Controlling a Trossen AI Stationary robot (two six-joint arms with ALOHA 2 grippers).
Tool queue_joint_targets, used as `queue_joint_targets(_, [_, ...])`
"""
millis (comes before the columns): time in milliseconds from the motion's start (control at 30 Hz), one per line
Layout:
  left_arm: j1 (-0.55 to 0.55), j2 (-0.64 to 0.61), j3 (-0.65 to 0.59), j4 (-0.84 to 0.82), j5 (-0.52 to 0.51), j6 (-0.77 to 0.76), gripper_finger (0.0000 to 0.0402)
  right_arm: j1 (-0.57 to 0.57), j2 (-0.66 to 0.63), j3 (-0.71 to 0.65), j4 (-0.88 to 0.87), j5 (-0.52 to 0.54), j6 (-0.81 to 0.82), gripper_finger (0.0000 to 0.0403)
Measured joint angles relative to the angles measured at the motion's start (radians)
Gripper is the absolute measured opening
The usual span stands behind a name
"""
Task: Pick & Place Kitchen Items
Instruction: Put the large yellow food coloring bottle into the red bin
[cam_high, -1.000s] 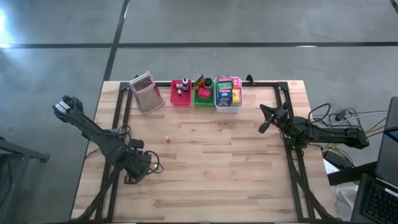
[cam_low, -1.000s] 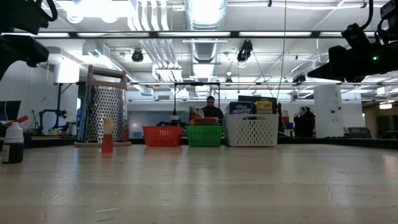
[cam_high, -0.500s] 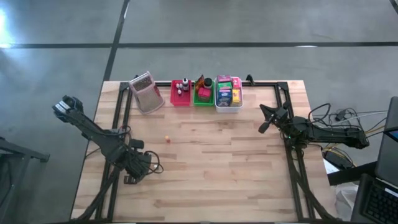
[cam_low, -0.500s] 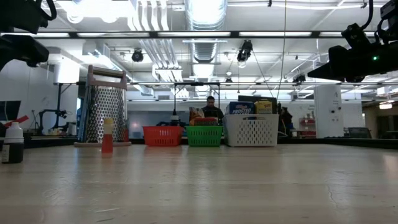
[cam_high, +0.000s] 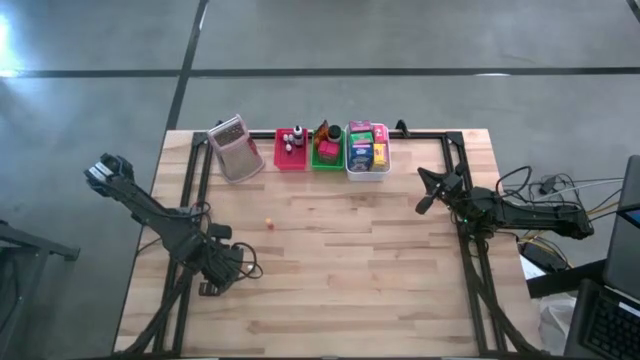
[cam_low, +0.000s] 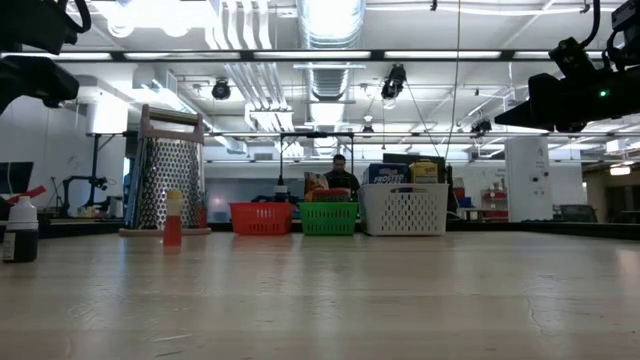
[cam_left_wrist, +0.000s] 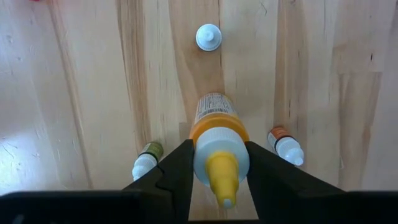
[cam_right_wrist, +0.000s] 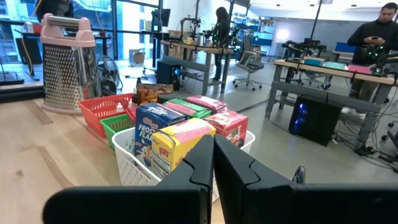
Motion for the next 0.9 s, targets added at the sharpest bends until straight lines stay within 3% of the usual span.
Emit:
queue_joint_targets(333, [0.002,-0.001,0.022,-0.008,0.006,0.001,0.0135,0.000,0.000,0.000,0.000,0.000,0.000,0.0008])
queue_joint_targets(600, [0.012,-0.003,0.139,-0.118,0.000,0.002,0.0135,0.000,0.000,0.000,0.000,0.000,0.000,0.0008])
queue_joint_targets(900, [0.066,-0.003,0.300,-0.250,-0.091,-0.004,0.0135,0.000,0.000,0.000,0.000,0.000,0.000,0.0008])
